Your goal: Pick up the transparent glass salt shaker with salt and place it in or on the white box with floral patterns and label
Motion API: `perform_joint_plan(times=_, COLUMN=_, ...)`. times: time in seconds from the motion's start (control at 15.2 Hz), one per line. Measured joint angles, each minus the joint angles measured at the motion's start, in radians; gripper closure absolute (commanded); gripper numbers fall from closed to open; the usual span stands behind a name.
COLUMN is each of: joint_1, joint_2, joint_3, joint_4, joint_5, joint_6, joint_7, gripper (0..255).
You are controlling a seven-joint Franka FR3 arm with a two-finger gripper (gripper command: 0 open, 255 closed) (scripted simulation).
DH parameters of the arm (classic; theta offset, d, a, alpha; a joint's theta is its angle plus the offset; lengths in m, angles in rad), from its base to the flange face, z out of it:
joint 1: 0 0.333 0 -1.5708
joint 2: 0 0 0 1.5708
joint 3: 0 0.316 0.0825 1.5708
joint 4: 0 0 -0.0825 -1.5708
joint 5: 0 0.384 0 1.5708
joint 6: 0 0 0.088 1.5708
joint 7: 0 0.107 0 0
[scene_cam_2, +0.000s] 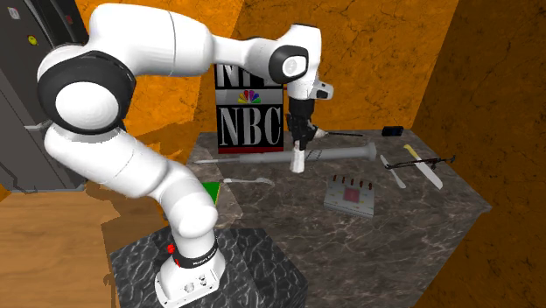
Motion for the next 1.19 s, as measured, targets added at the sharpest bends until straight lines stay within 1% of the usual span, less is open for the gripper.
perform_joint_plan(times=0.4, joint_1=-0.026, joint_2=0.205, joint_3=-0.068, joint_4=0.196, joint_5=-0.017, joint_6=0.014, joint_7=-0.088, gripper=255)
perform_joint_plan(times=0.53, joint_1=-0.035, joint_2=0.274, joint_3=-0.089, joint_4=0.279, joint_5=-0.015, joint_6=0.0, joint_7=-0.121, gripper=255)
perform_joint_plan(times=0.79, joint_1=-0.048, joint_2=0.417, joint_3=-0.121, joint_4=0.437, joint_5=-0.001, joint_6=-0.015, joint_7=-0.174, gripper=255)
perform_joint_plan(times=0.99, joint_1=-0.065, joint_2=0.541, joint_3=-0.147, joint_4=0.584, joint_5=0.019, joint_6=-0.038, joint_7=-0.223, gripper=255)
perform_joint_plan(times=1.19, joint_1=-0.069, joint_2=0.564, joint_3=-0.151, joint_4=0.582, joint_5=0.023, joint_6=-0.013, joint_7=-0.231, gripper=255)
